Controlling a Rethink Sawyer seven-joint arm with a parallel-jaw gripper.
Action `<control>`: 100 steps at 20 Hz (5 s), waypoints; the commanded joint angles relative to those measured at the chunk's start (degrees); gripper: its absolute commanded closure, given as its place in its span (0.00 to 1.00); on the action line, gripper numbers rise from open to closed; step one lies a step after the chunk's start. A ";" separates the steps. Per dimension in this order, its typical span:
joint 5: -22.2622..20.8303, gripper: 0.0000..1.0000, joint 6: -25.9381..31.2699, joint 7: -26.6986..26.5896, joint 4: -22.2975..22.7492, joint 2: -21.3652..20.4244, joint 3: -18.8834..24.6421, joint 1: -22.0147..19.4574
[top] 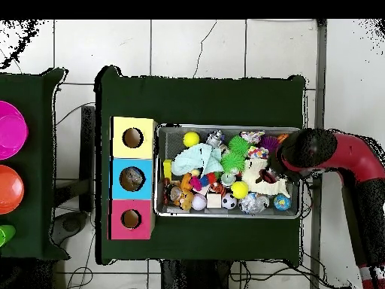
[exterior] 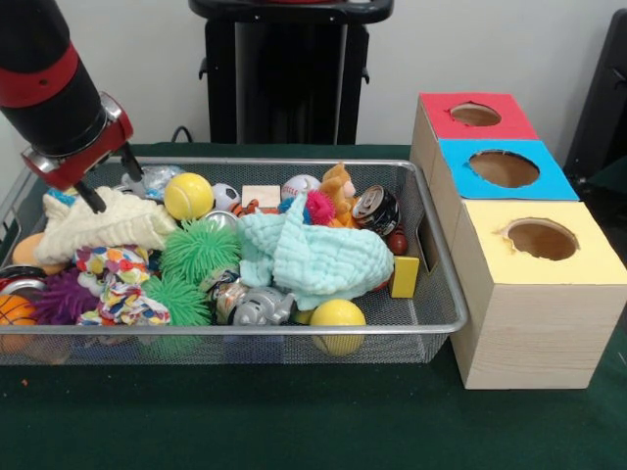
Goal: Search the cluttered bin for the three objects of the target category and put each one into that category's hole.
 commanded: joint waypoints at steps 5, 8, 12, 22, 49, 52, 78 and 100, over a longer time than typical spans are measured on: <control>-1.28 0.00 -3.21 -12.26 9.70 0.04 -2.54 -4.89; -1.83 0.00 -4.20 -11.99 10.85 0.54 -2.43 -5.85; -2.82 0.00 -5.81 -10.91 13.33 0.68 -2.43 -7.13; -5.97 0.00 -9.96 -11.97 13.59 5.61 -4.04 -8.77; -6.70 0.00 -16.91 -6.27 16.23 9.40 -5.25 -8.62; -6.18 0.00 -18.00 -3.52 17.80 7.90 -4.90 -8.05; -0.17 0.00 -19.65 2.95 17.61 5.68 -3.69 -2.68; 2.98 1.00 -24.46 4.25 18.52 3.55 -3.98 -0.18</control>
